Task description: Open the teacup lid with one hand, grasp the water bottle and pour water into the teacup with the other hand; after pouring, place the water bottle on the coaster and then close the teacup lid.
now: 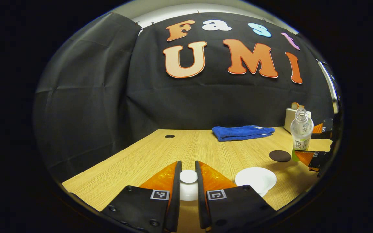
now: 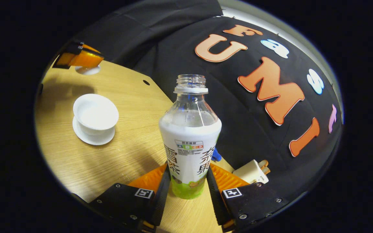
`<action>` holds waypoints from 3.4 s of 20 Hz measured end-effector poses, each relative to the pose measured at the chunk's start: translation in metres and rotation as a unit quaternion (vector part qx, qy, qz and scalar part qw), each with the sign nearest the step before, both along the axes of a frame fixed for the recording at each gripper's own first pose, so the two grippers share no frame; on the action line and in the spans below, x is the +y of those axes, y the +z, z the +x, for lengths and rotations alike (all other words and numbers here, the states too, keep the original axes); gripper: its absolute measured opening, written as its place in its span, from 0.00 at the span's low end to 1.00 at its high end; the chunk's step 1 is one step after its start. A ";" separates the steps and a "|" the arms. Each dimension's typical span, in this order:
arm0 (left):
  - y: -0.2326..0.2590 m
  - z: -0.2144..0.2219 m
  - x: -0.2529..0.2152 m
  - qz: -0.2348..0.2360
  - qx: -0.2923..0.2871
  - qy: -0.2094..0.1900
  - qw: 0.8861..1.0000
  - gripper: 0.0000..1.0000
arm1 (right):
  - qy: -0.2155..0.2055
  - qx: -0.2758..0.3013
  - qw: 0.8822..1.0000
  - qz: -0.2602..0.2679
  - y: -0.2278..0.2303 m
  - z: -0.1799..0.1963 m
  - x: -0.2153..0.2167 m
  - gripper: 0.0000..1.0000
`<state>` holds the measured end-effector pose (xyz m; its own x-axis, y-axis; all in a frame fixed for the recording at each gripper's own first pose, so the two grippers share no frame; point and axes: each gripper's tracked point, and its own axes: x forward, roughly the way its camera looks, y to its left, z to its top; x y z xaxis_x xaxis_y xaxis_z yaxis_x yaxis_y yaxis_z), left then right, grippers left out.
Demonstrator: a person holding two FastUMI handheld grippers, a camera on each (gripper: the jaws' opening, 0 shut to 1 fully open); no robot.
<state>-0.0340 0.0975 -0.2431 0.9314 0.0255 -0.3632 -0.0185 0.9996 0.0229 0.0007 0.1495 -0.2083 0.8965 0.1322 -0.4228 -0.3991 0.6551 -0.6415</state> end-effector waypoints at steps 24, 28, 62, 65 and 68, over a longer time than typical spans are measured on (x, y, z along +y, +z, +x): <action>-0.006 -0.011 0.031 0.023 -0.006 0.017 1.000 0.28 | 0.133 -0.159 0.933 -0.294 0.013 0.013 0.030 0.63; -0.004 -0.014 0.034 0.022 -0.006 0.018 1.000 0.28 | 0.143 -0.168 0.923 -0.316 0.016 0.015 0.030 0.63; -0.003 -0.017 0.032 0.011 -0.007 0.011 1.000 0.28 | 0.192 -0.255 0.851 -0.416 0.065 0.030 0.033 0.63; -0.001 -0.016 0.031 0.011 -0.008 0.009 1.000 0.28 | 0.196 -0.262 0.846 -0.422 0.068 0.032 0.035 0.63; 0.000 -0.015 0.031 0.014 -0.007 0.007 1.000 0.28 | 0.205 -0.273 0.835 -0.431 0.074 0.036 0.039 0.63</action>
